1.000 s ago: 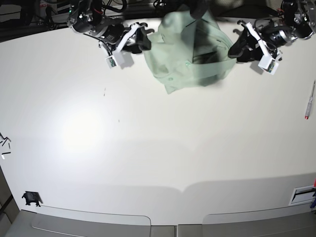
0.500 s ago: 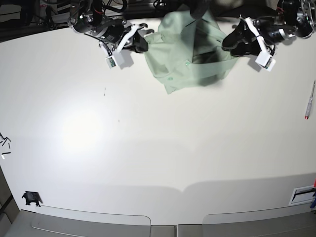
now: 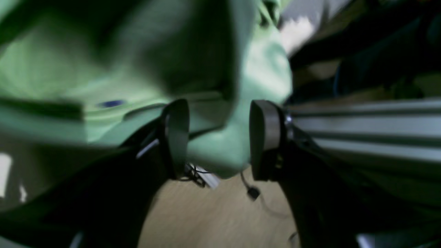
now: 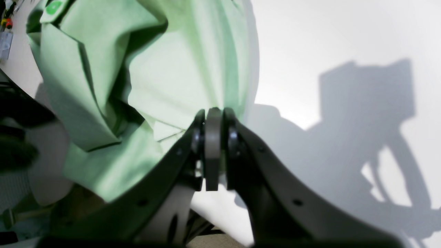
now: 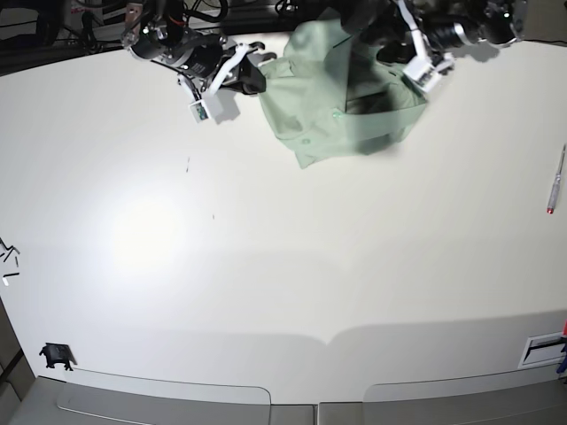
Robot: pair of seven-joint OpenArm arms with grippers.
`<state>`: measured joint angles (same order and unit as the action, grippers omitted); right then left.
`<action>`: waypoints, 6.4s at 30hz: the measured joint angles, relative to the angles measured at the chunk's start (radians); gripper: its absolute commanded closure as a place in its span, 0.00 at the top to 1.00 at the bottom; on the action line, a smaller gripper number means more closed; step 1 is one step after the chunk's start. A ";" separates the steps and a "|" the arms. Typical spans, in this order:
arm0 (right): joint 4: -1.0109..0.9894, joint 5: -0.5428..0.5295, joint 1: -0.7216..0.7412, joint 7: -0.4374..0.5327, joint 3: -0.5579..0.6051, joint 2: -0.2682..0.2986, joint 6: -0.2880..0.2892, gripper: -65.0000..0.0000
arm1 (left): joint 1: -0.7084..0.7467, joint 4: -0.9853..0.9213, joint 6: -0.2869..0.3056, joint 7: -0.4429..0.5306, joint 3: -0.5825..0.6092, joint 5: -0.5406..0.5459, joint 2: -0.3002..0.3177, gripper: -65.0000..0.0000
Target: Fold the T-shirt properly
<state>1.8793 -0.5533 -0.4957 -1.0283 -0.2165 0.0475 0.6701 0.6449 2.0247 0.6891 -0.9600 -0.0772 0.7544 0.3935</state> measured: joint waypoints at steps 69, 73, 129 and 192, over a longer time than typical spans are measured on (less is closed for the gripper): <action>0.121 -0.004 0.000 -0.049 -0.217 0.000 0.001 0.00 | -0.002 0.098 -0.108 0.039 0.111 -0.220 0.034 0.00; 0.121 -0.057 0.000 -0.045 -0.260 -0.001 0.001 0.00 | -0.002 0.098 -0.108 0.039 0.111 -0.220 0.034 0.00; 0.074 -0.066 0.468 -0.186 0.474 0.405 0.023 0.00 | -0.001 0.241 -0.349 0.153 0.111 -0.572 0.034 0.00; -0.862 -0.232 0.494 0.118 -0.097 0.434 -0.218 0.00 | 0.003 0.241 -0.371 0.183 0.111 -0.628 0.027 0.00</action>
<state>1.0172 -0.7853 -0.0013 -0.9104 -0.3134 0.4812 0.4522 0.6483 2.2662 0.3183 -0.7773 0.0338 0.1265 0.4210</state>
